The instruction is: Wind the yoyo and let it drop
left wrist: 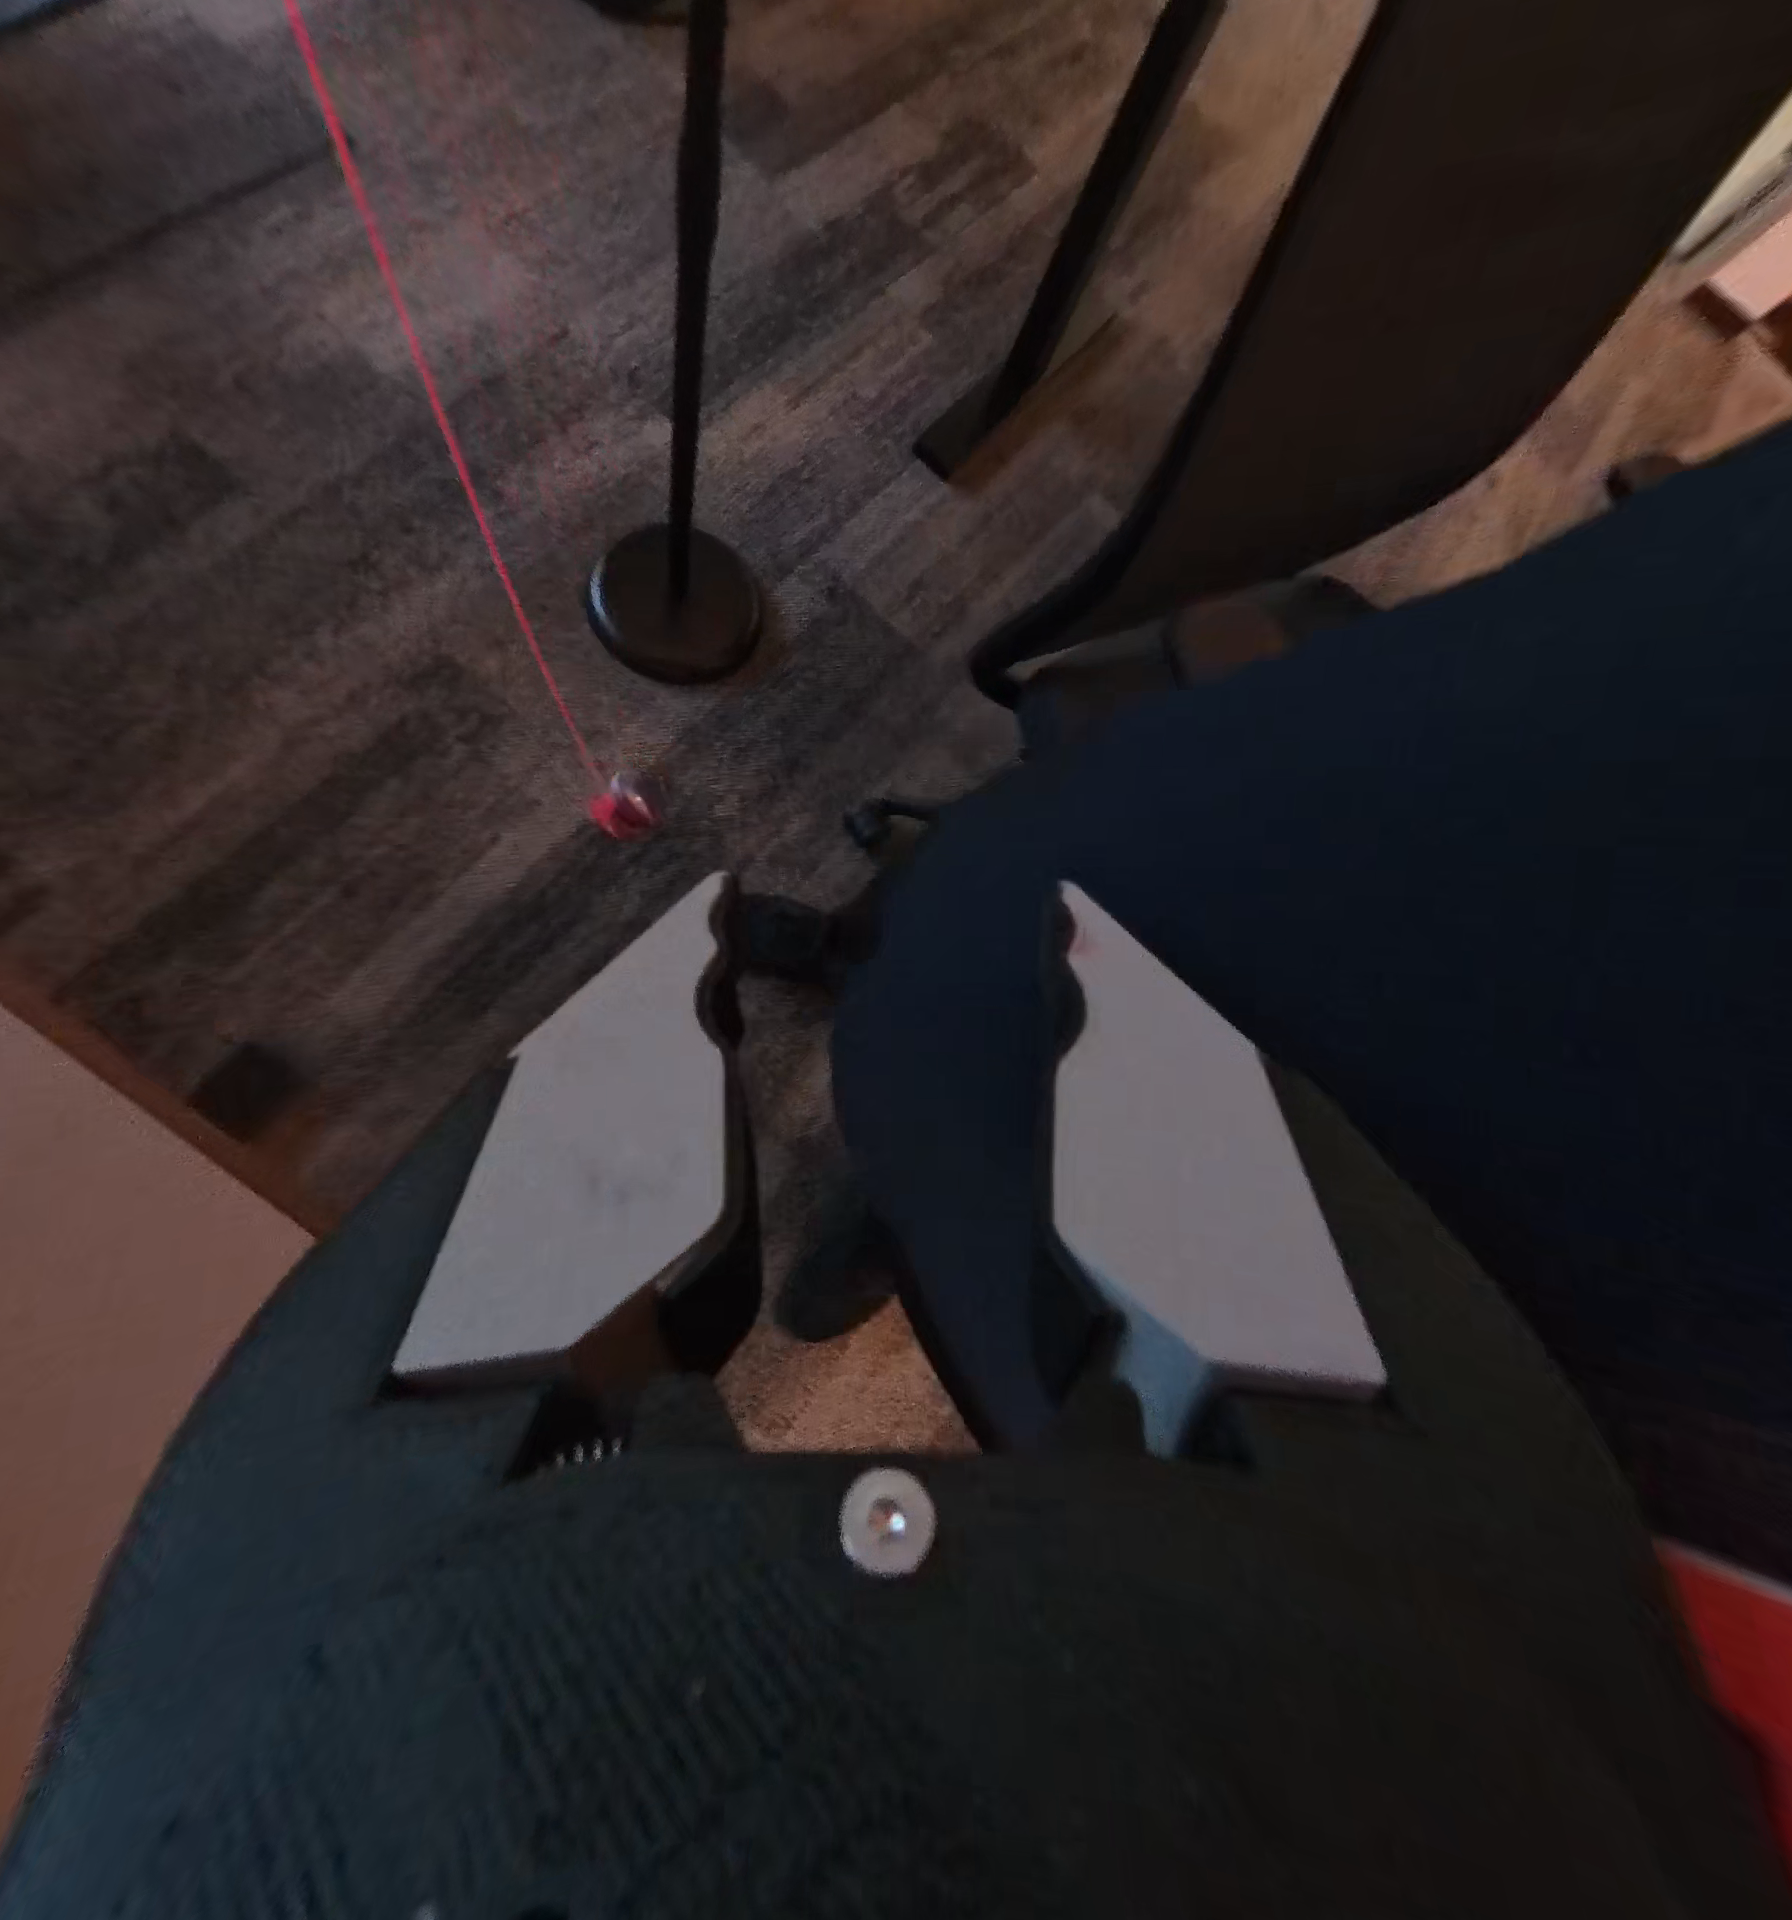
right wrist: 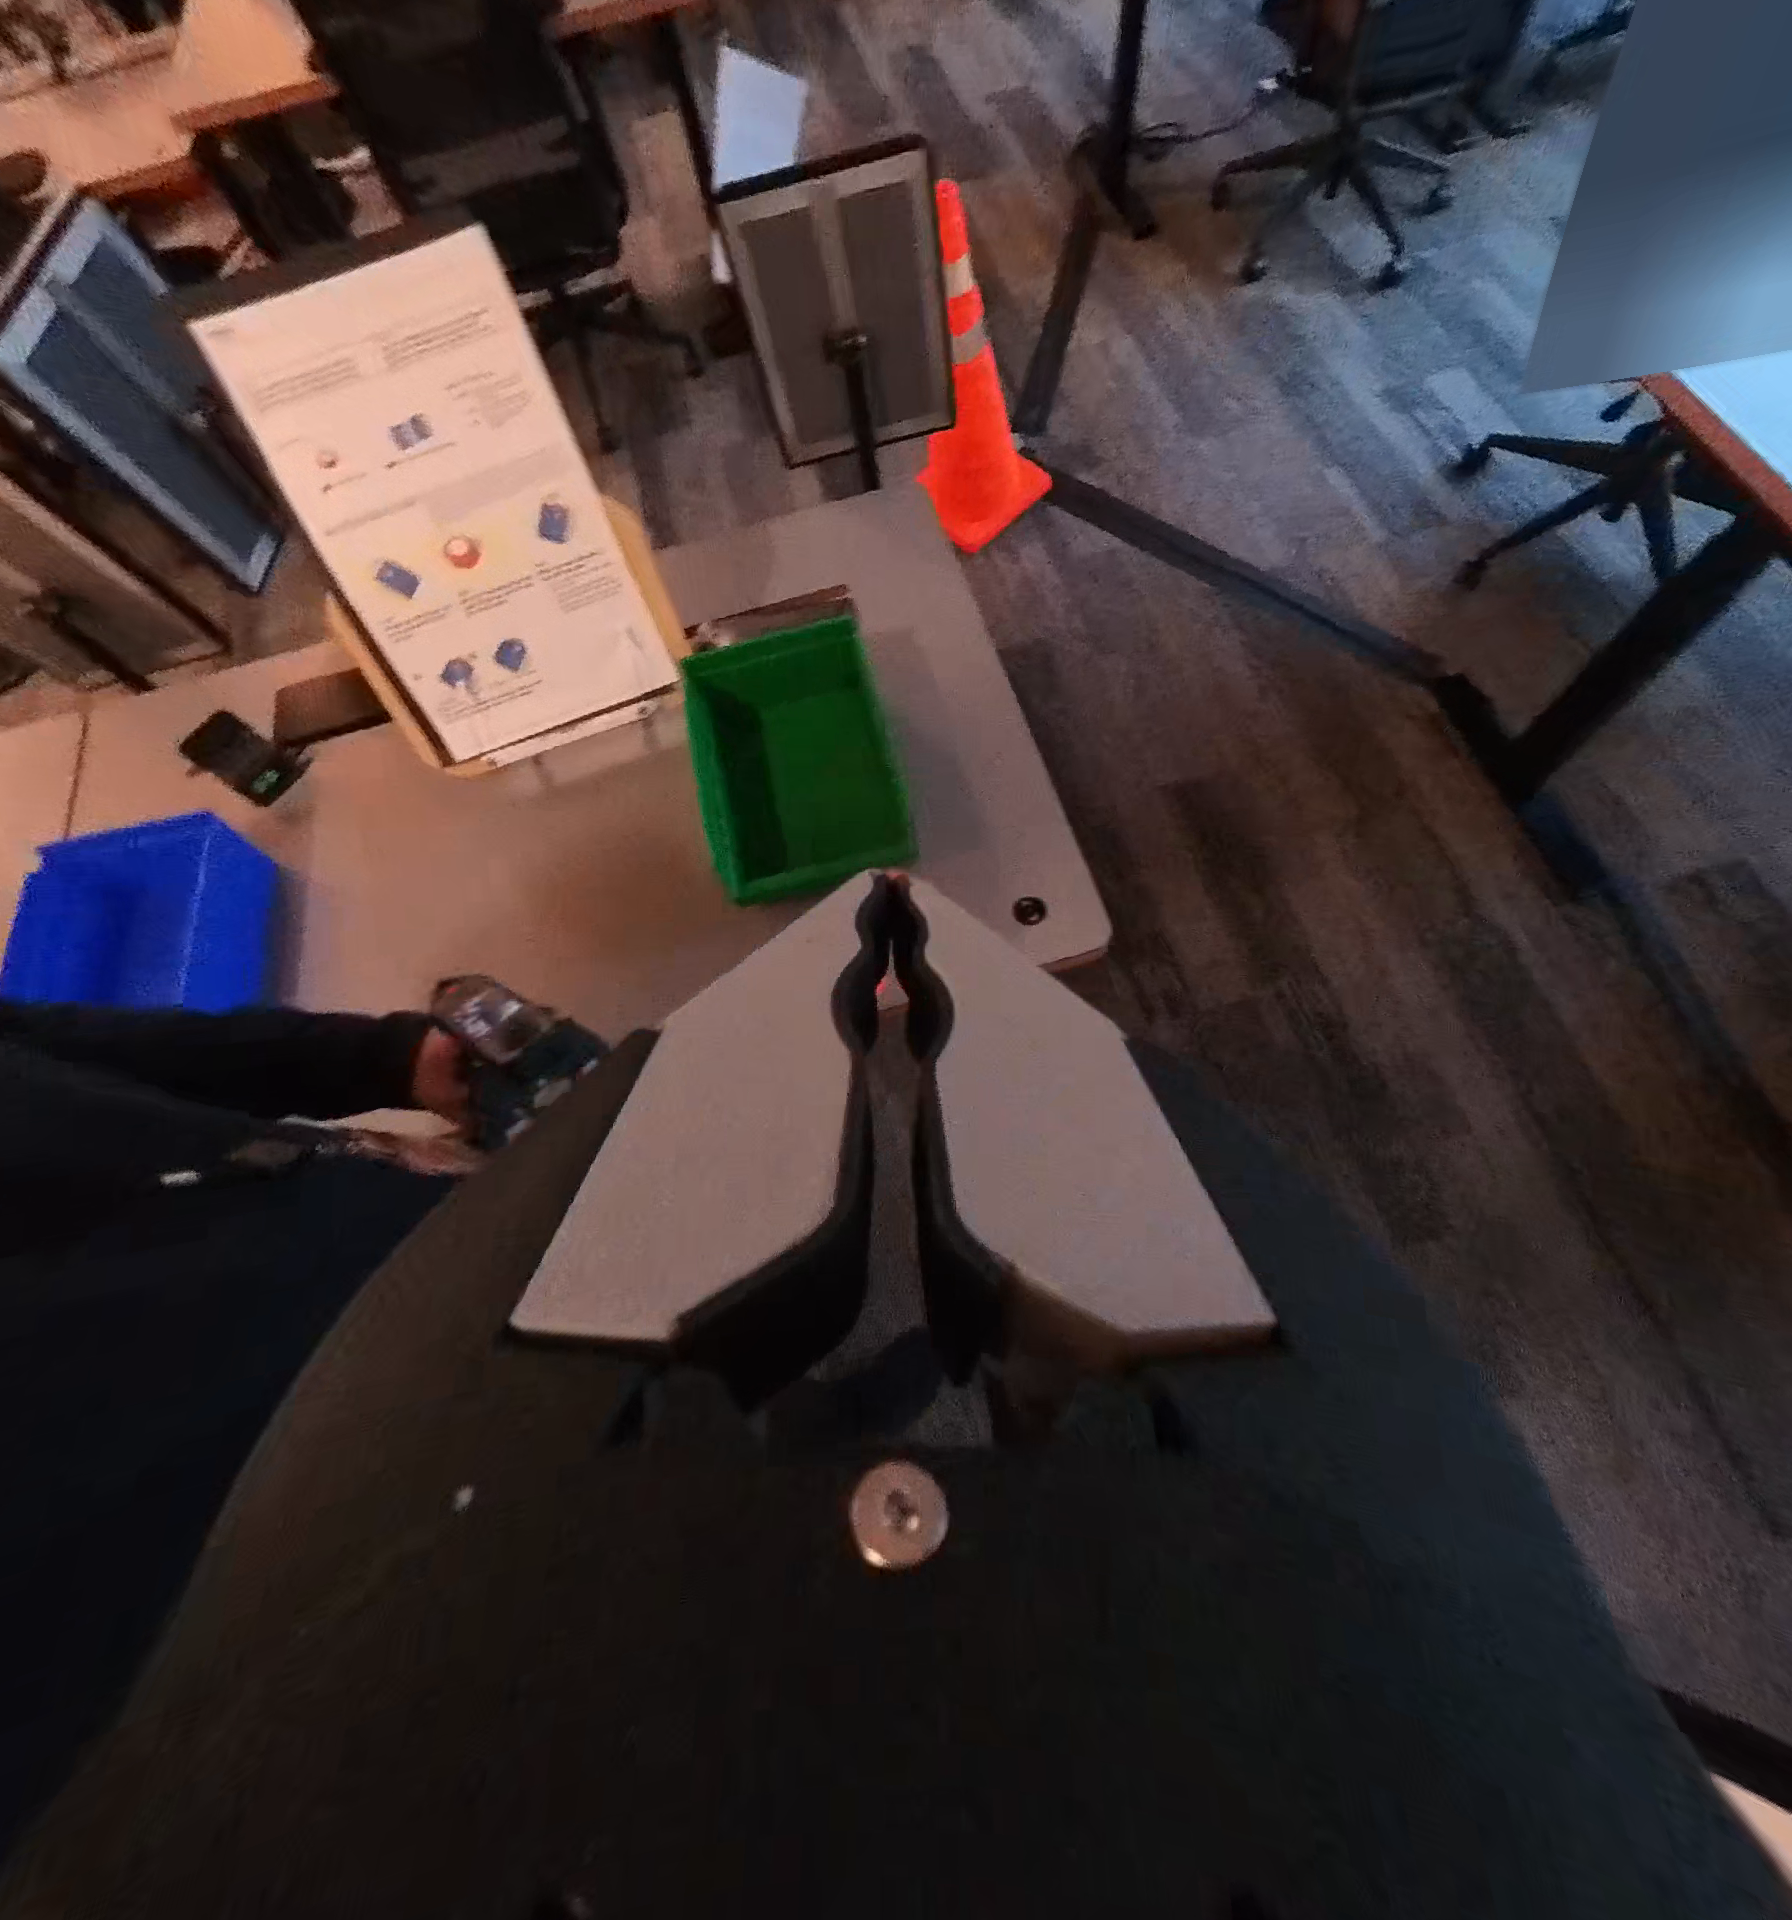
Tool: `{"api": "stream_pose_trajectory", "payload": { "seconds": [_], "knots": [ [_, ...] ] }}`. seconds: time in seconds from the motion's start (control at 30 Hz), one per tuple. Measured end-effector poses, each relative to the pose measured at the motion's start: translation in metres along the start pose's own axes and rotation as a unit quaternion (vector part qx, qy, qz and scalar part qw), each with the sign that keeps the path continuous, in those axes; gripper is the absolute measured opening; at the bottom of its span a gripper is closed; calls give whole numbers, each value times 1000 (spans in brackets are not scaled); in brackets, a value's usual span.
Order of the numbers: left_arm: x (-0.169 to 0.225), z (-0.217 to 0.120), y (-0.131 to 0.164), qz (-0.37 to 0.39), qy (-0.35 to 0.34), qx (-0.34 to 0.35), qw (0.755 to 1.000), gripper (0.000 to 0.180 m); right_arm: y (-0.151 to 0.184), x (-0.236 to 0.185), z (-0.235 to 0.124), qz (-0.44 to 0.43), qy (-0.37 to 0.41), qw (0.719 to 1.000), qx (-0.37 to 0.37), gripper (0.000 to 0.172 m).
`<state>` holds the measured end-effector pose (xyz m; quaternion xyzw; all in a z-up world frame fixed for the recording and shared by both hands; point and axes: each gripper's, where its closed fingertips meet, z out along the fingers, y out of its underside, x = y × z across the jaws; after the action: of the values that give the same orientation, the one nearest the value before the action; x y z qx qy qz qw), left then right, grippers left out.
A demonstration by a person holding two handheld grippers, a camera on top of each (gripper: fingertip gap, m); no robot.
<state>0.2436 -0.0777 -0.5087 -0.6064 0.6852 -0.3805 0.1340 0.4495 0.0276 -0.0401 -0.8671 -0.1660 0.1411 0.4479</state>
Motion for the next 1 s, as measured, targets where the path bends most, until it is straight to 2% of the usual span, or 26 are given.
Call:
{"api": "stream_pose_trajectory", "payload": {
  "seconds": [0.1, 0.17, 0.37, 0.7, 1.0],
  "knots": [
    [-13, 1, -28, 20, -17, 17, 1000, 55, -3, -36, 0, -36, -18, 999, -5, 0],
    [-24, 5, -34, 29, -24, 12, 999, 56, -10, -57, -6, -59, -27, 998, -1, 0],
    [-41, 22, -32, 32, -19, -16, 999, 59, -27, -97, -22, -111, -32, 993, 4, 0],
    [-45, 22, -17, 13, -31, -10, 999, 61, -49, -123, -54, -146, -24, 988, 39, 0],
    [-50, 22, -13, 6, -42, -9, 999, 61, -58, -142, -50, -168, -37, 984, 38, 0]
  ]
}}
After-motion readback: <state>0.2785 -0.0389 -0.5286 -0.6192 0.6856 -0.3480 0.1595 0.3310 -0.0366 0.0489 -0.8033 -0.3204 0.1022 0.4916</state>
